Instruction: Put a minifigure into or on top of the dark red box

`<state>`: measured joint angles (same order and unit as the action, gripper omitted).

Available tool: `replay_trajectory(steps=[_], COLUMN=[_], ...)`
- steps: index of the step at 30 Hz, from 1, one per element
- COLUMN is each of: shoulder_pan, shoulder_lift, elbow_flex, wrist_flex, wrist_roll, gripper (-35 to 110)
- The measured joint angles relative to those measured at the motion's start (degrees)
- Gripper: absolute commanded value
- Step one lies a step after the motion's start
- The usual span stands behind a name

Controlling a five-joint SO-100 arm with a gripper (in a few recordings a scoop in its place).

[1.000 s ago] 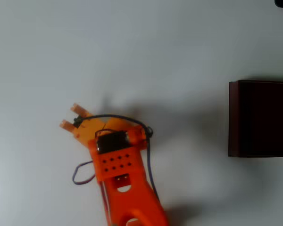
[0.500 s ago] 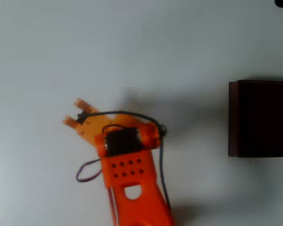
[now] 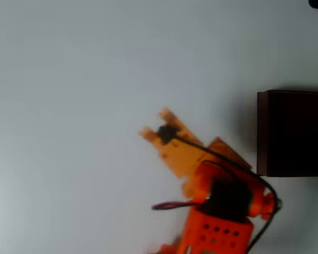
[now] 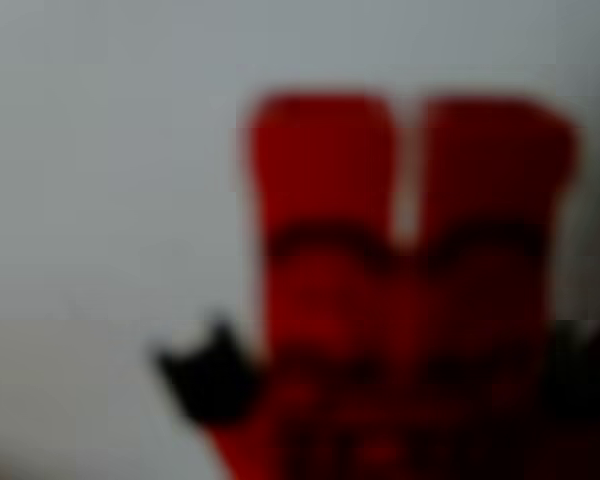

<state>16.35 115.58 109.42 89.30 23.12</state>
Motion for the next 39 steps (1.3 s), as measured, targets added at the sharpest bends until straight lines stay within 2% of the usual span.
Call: replay_trajectory(steps=[9, 18, 25, 28, 31, 39], shoulder_pan=[15.6, 25.1, 27.2, 27.7, 27.7, 27.6], shoulder_lift=[-8.3, -35.3, -58.9, -65.3, -67.1, -67.2], elbow_flex=[-8.2, -36.5, -60.6, -68.5, -71.2, -71.8], wrist_flex=[-1.8, 2.3, 7.1, 9.1, 10.1, 11.1], wrist_roll=[-3.4, -7.5, -8.6, -8.6, -8.6, -10.5], gripper=[0, 0, 1, 9, 13, 13])
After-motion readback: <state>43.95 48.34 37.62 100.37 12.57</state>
